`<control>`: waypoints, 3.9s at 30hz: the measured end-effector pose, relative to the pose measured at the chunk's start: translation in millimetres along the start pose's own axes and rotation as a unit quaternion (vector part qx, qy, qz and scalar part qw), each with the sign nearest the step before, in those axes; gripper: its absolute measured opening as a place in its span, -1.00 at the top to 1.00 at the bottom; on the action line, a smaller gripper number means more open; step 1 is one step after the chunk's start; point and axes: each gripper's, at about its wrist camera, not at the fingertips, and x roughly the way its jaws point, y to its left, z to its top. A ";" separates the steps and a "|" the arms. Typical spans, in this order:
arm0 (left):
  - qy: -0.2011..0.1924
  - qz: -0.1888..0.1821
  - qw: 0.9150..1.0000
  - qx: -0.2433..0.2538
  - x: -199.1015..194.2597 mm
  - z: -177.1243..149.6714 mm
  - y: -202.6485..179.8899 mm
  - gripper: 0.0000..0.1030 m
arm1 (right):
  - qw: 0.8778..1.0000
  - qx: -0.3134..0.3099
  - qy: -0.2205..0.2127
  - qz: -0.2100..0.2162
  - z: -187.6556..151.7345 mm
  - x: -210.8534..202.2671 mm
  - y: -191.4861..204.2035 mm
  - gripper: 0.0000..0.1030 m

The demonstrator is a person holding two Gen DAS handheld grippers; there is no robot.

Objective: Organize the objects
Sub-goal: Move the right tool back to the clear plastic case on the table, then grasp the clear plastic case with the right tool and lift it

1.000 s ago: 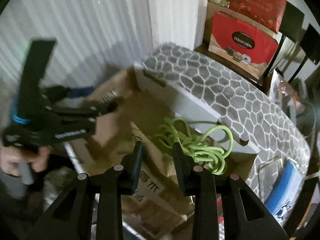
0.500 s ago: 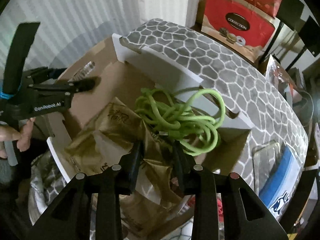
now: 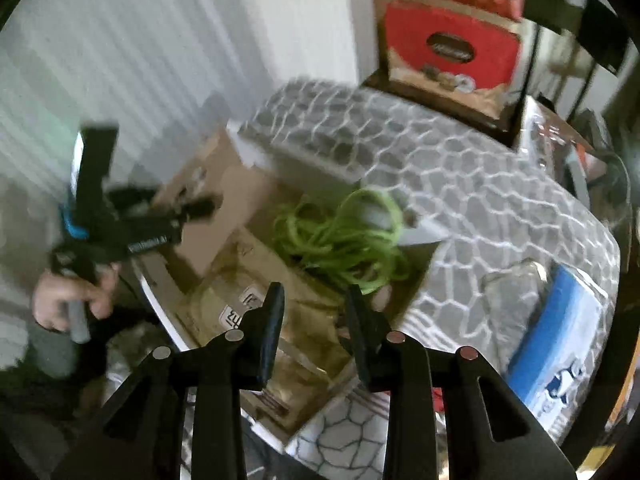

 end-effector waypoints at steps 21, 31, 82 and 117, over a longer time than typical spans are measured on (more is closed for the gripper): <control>0.009 0.006 1.000 -0.006 7.7 -3.3 -2.2 0.51 | 0.978 0.150 -0.028 -0.144 -50.9 -42.8 -133.6 0.01; 0.009 0.011 1.000 -0.004 7.2 -3.4 -3.8 0.51 | 0.980 0.118 0.000 -0.160 -31.4 13.8 -121.5 0.19; 0.012 -0.004 1.000 -0.011 8.8 -1.8 -2.7 0.45 | 0.946 0.295 -0.125 0.048 4.0 -39.6 -144.5 0.94; 0.015 -0.009 1.000 -0.017 12.0 -1.8 4.7 0.45 | 0.918 0.212 -0.156 0.297 66.4 -76.8 8.5 0.93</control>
